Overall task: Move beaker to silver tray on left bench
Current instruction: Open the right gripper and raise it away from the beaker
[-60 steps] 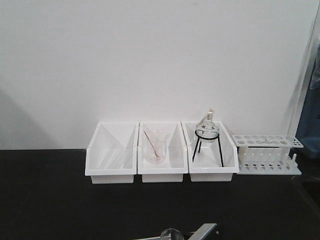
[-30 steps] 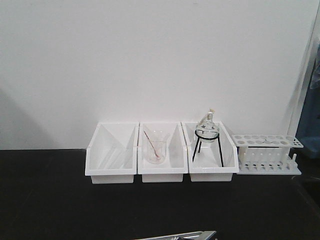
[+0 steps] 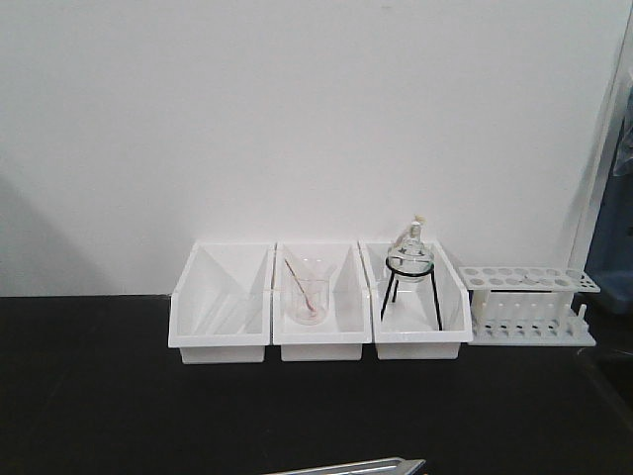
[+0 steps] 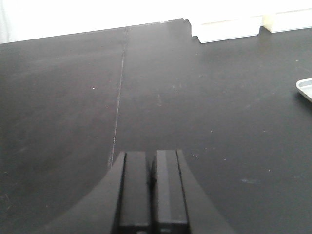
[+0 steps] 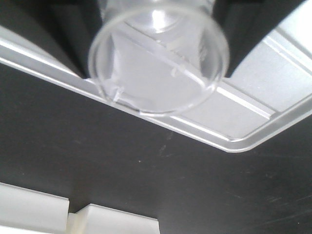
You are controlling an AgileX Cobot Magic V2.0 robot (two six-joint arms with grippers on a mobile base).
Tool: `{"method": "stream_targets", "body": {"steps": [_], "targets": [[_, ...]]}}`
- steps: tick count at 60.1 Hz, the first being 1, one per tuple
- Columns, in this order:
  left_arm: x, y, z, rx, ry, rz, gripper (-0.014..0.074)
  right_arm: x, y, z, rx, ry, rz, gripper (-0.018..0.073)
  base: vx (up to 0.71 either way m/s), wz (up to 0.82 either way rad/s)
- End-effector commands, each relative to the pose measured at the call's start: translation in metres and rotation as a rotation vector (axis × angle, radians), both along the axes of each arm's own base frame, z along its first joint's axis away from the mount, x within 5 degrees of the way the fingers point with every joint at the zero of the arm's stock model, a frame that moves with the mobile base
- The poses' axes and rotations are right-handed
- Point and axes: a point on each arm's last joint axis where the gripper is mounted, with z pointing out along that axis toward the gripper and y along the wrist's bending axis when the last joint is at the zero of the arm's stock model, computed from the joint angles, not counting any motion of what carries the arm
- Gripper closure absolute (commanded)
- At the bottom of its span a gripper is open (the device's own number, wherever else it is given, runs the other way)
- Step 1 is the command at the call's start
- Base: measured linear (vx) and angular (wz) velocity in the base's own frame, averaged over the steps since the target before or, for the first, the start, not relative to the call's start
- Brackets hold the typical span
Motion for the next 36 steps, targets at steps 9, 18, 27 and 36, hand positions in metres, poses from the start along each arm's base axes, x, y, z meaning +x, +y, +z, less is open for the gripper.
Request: {"method": "stream_targets", "body": {"steps": [9, 18, 27, 36], "targets": [[0.002, -0.001, 0.000, -0.005, -0.061, -0.010, 0.0595, 0.007, 0.003, 0.036, 0.100, -0.158, 0.000, -0.0120, 0.00, 0.00], [0.002, -0.001, 0.000, -0.005, -0.061, -0.010, 0.0595, 0.007, 0.003, 0.063, 0.137, -0.233, 0.001, -0.0127, 0.00, 0.00], [0.002, -0.001, 0.000, -0.005, -0.061, -0.010, 0.0595, 0.004, 0.002, 0.099, 0.186, -0.325, 0.003, -0.0105, 0.00, 0.00], [0.002, -0.001, 0.000, -0.005, -0.061, -0.010, 0.0595, -0.006, -0.004, 0.145, 0.279, -0.350, -0.018, 0.0022, 0.00, 0.00]]}}
